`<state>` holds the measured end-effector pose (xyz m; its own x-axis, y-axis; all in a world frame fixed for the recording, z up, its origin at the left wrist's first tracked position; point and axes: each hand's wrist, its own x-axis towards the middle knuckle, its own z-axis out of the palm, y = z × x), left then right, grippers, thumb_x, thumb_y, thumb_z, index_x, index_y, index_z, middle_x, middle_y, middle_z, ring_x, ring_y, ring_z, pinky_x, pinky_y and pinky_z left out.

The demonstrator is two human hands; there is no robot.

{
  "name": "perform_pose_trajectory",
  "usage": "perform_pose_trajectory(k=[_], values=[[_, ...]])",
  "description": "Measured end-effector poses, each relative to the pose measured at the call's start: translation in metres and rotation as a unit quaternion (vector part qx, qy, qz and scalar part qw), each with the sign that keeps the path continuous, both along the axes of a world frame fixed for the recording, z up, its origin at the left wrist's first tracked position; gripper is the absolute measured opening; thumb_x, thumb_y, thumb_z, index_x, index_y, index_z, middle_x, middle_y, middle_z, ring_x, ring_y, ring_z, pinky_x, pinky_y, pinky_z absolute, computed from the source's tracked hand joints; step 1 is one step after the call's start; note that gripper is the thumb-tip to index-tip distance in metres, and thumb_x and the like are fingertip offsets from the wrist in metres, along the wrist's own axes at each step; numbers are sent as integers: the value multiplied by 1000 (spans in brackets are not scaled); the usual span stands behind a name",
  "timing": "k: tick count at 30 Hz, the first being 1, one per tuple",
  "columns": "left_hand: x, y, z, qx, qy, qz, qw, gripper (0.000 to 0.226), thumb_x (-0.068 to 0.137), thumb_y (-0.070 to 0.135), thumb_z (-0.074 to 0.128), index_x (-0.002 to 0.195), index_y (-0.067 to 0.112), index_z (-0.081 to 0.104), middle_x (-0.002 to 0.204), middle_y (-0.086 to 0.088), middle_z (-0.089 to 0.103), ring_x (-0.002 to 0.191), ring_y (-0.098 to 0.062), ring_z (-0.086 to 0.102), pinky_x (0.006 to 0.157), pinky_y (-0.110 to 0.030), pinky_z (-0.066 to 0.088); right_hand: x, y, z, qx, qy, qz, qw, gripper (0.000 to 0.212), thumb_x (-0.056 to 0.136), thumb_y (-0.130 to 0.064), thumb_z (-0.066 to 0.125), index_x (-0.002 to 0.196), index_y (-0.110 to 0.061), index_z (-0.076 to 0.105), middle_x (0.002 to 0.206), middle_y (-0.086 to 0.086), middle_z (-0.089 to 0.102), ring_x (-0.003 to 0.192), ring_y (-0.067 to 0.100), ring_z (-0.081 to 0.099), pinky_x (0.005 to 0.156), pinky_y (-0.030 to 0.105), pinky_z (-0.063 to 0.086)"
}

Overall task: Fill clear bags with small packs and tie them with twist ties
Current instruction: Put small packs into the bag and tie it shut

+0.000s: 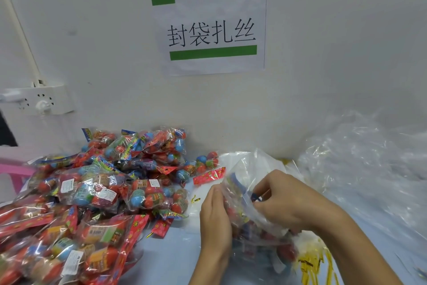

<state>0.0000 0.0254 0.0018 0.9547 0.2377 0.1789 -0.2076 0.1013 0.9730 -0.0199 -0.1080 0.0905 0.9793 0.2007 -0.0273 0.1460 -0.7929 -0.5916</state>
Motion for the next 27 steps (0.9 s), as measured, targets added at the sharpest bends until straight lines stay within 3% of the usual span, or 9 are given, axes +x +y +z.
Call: perform_pose_trajectory(k=[2,6,9,12,14,17,20,23,27], values=[[-2,0,1,-2,-12,-8,1000,38,106,21,38,81,16,67,77,5,69,75,-7,63,69,-21,51,-1,5,-3,-28,8,5,1000,15,84,-22,63,73,-17,72,62,-4,59,53,12,48,50,21,43],[-7,0,3,29,-42,-47,998,31,105,22,43,90,18,70,87,3,73,80,-10,67,72,-23,55,-3,9,-3,-64,11,22,998,32,84,-14,61,57,-19,45,54,-4,46,51,12,40,43,15,31],[-7,1,5,56,-58,-50,995,29,104,20,47,83,10,63,72,2,62,68,-9,54,61,-20,46,-5,0,7,-72,15,11,997,37,89,-14,56,53,-18,50,51,-6,47,49,13,41,45,15,34],[-7,1,6,40,-44,-40,997,29,105,17,44,88,4,63,73,-5,61,69,-10,56,62,-22,46,-5,-12,14,-80,-32,-35,996,34,87,-5,50,54,-14,42,57,6,43,52,22,34,50,34,34],[-7,1,7,33,-41,-27,998,30,105,13,42,90,4,65,77,-4,65,69,-3,58,63,-15,47,-5,-14,15,-109,-54,-60,991,35,83,-3,54,54,-12,37,56,6,37,51,23,30,50,34,30],[-8,0,9,30,-45,-15,998,32,105,10,41,85,11,66,72,12,67,66,7,58,61,-7,46,-6,-7,8,-147,-28,-66,986,27,86,-16,65,63,-13,49,67,5,46,56,22,46,53,29,42],[-9,-1,10,22,-38,-24,999,34,105,10,42,82,18,67,71,17,67,67,9,60,61,-6,46,-5,1,0,-185,-16,-64,980,34,87,-15,60,62,-18,38,65,2,36,53,16,34,49,24,30],[-8,0,9,30,-39,-23,999,33,105,11,42,83,15,66,71,16,67,66,9,58,61,-5,46,-3,2,-4,-191,-19,-75,979,33,86,-13,62,63,-19,40,67,0,42,54,14,38,48,23,29],[-7,0,8,37,-36,-22,998,33,105,13,41,86,12,67,74,14,68,68,7,60,62,-7,47,-1,0,-2,-152,-15,-99,983,13,85,-11,59,74,-16,55,79,2,56,65,18,54,55,28,48]])
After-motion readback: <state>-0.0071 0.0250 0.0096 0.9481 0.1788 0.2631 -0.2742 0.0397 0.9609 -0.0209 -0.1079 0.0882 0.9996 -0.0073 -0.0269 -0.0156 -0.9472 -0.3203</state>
